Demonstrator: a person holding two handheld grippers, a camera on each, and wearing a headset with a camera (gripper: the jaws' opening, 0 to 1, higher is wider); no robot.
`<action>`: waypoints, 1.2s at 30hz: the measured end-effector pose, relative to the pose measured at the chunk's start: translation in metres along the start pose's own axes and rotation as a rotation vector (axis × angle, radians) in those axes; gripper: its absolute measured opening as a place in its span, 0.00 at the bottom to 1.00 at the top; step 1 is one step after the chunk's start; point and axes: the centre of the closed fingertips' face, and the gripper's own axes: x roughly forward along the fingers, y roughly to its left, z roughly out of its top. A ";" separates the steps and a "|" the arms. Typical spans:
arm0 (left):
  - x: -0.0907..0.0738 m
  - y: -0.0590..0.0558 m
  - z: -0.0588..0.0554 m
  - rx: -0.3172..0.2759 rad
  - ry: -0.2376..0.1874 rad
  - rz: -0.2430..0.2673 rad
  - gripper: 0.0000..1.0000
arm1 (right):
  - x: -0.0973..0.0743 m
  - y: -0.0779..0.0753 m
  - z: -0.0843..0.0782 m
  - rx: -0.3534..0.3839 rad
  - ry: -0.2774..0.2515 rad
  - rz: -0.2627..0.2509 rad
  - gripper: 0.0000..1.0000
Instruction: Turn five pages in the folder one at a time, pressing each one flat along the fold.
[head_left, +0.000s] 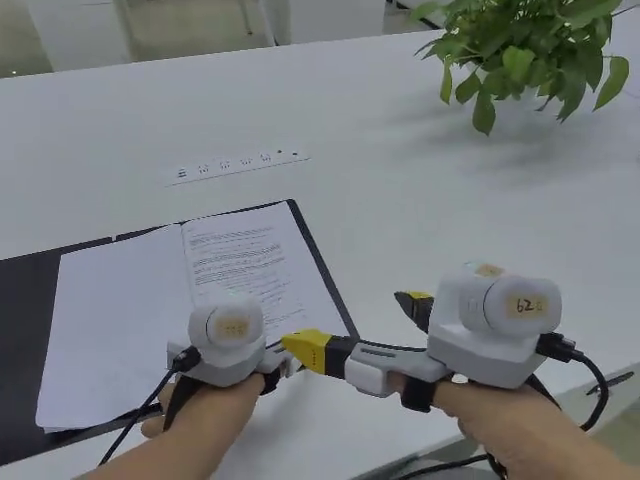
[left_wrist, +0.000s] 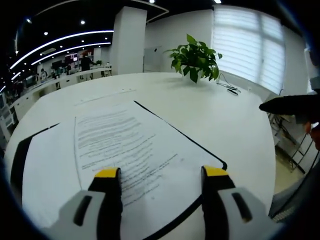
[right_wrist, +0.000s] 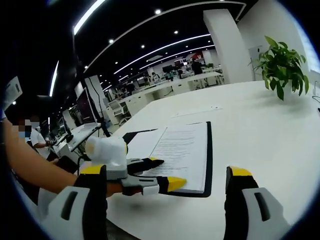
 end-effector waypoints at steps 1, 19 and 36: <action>0.000 0.001 -0.002 0.053 0.003 0.012 0.62 | 0.000 0.000 0.000 0.005 0.000 -0.001 0.98; 0.000 0.003 -0.002 0.065 -0.049 0.002 0.50 | 0.006 -0.006 -0.004 0.026 0.025 -0.002 0.98; -0.001 0.011 0.000 0.085 -0.033 0.009 0.27 | 0.018 -0.001 -0.011 0.050 0.063 0.006 0.96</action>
